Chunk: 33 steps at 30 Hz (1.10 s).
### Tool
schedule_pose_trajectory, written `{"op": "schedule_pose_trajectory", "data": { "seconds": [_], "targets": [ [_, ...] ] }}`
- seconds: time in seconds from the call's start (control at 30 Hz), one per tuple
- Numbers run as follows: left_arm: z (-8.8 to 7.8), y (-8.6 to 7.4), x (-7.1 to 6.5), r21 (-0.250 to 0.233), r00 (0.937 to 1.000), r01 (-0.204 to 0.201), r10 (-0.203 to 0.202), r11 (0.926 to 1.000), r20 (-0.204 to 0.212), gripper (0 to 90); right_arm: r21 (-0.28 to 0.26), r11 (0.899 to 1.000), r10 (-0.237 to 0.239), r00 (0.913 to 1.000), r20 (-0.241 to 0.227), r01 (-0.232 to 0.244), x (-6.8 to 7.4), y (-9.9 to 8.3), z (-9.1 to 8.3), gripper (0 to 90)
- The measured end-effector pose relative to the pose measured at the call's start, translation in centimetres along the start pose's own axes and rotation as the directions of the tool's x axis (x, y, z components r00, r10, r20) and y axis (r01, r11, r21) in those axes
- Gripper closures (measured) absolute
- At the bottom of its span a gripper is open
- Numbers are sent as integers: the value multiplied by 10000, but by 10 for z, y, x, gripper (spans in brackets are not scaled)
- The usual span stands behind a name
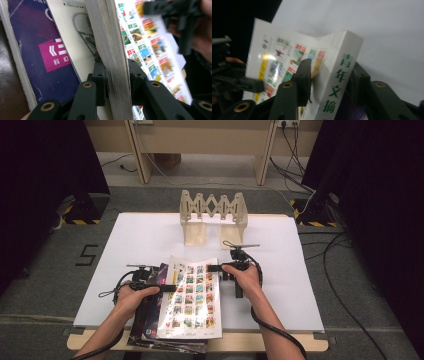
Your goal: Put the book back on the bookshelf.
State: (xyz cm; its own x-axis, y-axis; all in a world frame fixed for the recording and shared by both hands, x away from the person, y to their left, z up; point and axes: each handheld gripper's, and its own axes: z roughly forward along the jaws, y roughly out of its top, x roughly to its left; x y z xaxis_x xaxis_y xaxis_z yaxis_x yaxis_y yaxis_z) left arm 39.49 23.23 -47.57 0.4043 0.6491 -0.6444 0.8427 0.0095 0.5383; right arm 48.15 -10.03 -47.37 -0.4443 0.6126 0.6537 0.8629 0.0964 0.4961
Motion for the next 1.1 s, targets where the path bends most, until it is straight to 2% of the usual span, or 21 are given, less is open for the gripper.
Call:
{"op": "schedule_pose_trajectory", "data": {
  "seconds": [0.1, 0.17, 0.3, 0.37, 0.43, 0.47, 0.53, 0.57, 0.63, 0.67, 0.73, 0.87, 0.97, 1.03, 1.1],
  "targets": [
    [0, 0, 0, 29, 10000, -22, 22, 10000, -28, 720, 86, 9994, 350, 9993, -98, -350, -3, -1, 3, 572],
    [0, 2, -1, 117, 9999, -62, 63, 9999, -95, 719, 193, 9991, 388, 9992, -41, -388, -3, 0, 4, 570],
    [0, 3, -3, 198, 9994, -262, 266, 9995, -209, 718, 477, 9972, 560, 9977, 392, -578, 0, 1, 9, 505],
    [0, 2, -4, 151, 9994, -255, 258, 9996, -208, 718, 582, 9971, 463, 9978, 476, -491, 2, 0, 15, 460],
    [0, 2, -3, 157, 9996, -222, 225, 9996, -191, 718, 663, 9970, 355, 9982, 483, -387, 4, 1, 16, 455],
    [1, 2, -3, 143, 9997, -170, 172, 9998, -164, 718, 760, 9959, 429, 9967, 695, -482, 8, 2, 17, 457],
    [1, 2, -3, 138, 9997, -159, 161, 9998, -156, 719, 793, 9940, 702, 9953, 669, -754, 7, 4, 16, 512],
    [1, 2, -3, 132, 9997, -173, 175, 9998, -161, 718, 784, 9910, 1046, 9930, 554, -1088, 5, 5, 14, 572],
    [1, 2, -3, 123, 9997, -179, 181, 9998, -188, 717, 596, 9821, 1797, 9836, -163, -1784, 1, 6, 7, 698],
    [1, 2, -3, 89, 9997, -170, 172, 9998, -163, 717, 596, 9821, 1797, 9836, -163, -1784, 1, 6, 7, 698],
    [0, 2, -4, 76, 9995, -279, 281, 9996, -161, 709, 387, 9897, 1383, 9904, -27, -1381, 8, 6, 2, 700],
    [-2, 4, -6, -59, 9995, -296, 295, 9995, -124, 671, 158, 9961, 865, 9962, 116, -867, 21, 8, -6, 706],
    [-3, 3, -7, -208, 9992, -346, 341, 9992, -217, 607, -35, 9979, 654, 9978, -61, -654, 28, 9, -13, 716],
    [-5, 1, -8, -482, 9971, -583, 557, 9971, -525, 576, -378, 9991, 214, 9998, 16, -213, 41, 11, -24, 724],
    [-10, 0, -9, -874, 9936, -805, 730, 9929, -863, 558, -565, 9984, 0, 9999, 130, 7, 47, 12, -30, 728]
  ]
}}
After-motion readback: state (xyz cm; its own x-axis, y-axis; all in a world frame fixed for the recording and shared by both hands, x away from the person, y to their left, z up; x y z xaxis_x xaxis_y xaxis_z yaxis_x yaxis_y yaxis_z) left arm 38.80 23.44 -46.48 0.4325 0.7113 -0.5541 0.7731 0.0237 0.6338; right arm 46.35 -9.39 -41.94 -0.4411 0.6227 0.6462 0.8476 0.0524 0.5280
